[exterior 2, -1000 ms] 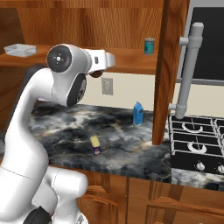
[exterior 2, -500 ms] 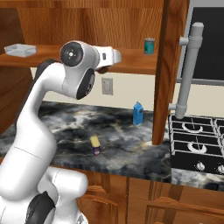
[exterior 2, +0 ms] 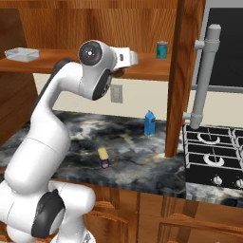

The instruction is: Pick the cans from the counter and place them in their designated side in the cabinet.

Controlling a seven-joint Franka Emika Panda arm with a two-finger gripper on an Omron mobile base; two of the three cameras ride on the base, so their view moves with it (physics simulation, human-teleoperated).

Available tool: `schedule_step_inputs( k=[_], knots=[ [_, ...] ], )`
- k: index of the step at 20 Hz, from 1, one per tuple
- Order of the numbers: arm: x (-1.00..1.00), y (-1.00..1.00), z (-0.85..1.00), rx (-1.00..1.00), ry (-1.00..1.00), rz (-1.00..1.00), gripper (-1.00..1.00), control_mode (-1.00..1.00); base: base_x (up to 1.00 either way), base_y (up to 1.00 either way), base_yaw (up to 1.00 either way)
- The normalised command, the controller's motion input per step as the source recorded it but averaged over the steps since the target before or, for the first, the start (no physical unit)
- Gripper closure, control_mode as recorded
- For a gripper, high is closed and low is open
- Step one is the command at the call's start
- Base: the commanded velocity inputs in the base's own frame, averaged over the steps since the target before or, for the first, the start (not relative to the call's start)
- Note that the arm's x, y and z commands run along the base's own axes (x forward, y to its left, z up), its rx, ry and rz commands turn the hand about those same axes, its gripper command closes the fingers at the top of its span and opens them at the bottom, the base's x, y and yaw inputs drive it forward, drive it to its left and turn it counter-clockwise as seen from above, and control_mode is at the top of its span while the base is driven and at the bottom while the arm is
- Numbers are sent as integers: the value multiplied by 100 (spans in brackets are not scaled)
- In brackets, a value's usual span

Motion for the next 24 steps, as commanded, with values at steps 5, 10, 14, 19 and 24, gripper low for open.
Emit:
schedule_step_inputs(
  k=[5, 10, 14, 19, 24],
  knots=[
    [39, -10, 0, 0, 8, 0, 100, -100, 0, 0, 0],
    [35, -12, 0, 0, 6, 0, 100, -100, 0, 0, 0],
    [33, -8, -6, 0, 2, 0, 100, -100, 0, 0, 0],
    [34, -6, -13, 0, 0, 0, 100, -100, 0, 0, 0],
    [37, -7, -11, 0, 0, 0, 100, -100, 0, 0, 0]
  ],
)
